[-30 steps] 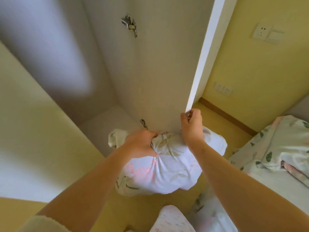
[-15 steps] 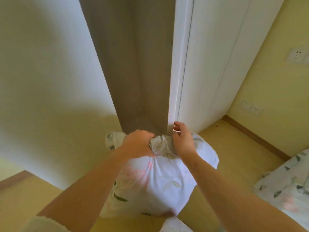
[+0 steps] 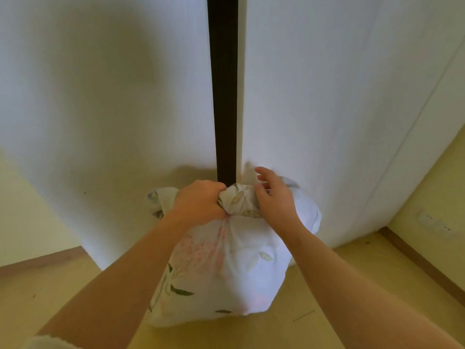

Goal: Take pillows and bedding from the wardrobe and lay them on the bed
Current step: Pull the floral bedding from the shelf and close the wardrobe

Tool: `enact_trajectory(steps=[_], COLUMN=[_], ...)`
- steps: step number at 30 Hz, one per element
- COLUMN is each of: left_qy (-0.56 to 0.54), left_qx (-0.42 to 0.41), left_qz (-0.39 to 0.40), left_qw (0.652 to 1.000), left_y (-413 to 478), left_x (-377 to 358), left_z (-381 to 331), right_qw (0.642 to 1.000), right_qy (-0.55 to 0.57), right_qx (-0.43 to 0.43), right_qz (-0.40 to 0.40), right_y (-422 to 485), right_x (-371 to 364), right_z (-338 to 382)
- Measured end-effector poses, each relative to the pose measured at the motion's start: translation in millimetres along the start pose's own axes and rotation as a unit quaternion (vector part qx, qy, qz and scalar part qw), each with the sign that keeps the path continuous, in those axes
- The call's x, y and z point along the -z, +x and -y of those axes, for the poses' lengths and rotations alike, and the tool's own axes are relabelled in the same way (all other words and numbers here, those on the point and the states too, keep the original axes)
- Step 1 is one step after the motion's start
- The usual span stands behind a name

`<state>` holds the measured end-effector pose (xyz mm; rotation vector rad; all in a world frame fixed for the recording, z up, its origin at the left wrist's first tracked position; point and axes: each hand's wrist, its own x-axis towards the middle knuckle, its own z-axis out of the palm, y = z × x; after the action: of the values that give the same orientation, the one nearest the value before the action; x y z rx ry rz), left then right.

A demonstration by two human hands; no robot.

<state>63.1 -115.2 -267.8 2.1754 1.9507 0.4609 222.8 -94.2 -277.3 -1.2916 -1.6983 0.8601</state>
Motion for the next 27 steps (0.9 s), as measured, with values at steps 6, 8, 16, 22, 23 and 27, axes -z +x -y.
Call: enact_trajectory(steps=[6, 8, 16, 22, 23, 27], left_qy=[-0.005, -0.019, -0.015, -0.019, -0.019, -0.011], left_qx=[-0.003, -0.007, 0.003, 0.013, 0.016, 0.025], left_qz=[-0.047, -0.061, -0.136, -0.204, -0.214, -0.243], left_qw=[0.999, 0.998, 0.991, 0.979, 0.977, 0.97], left_y=[17.8, 24.2, 42.3, 53.4, 54.6, 59.7], left_x=[46.8, 67.1, 140.6, 183.6, 188.2, 202.5], left_z=[-6.9, -11.8, -32.6, -44.0, -44.9, -43.8], right_qw=[0.987, 0.978, 0.947, 0.934, 0.937, 0.95], right_qy=[-0.066, -0.081, -0.005, 0.08, 0.085, 0.155], right_qx=[0.142, 0.189, 0.291, 0.318, 0.313, 0.263], right_qz=[-0.041, -0.045, -0.138, -0.141, -0.133, -0.061], right_y=[48.7, 65.2, 115.2, 145.9, 150.4, 171.6], right_x=[17.7, 22.8, 62.9, 77.4, 76.4, 72.2], right_z=[35.6, 48.6, 128.5, 193.2, 199.7, 215.9])
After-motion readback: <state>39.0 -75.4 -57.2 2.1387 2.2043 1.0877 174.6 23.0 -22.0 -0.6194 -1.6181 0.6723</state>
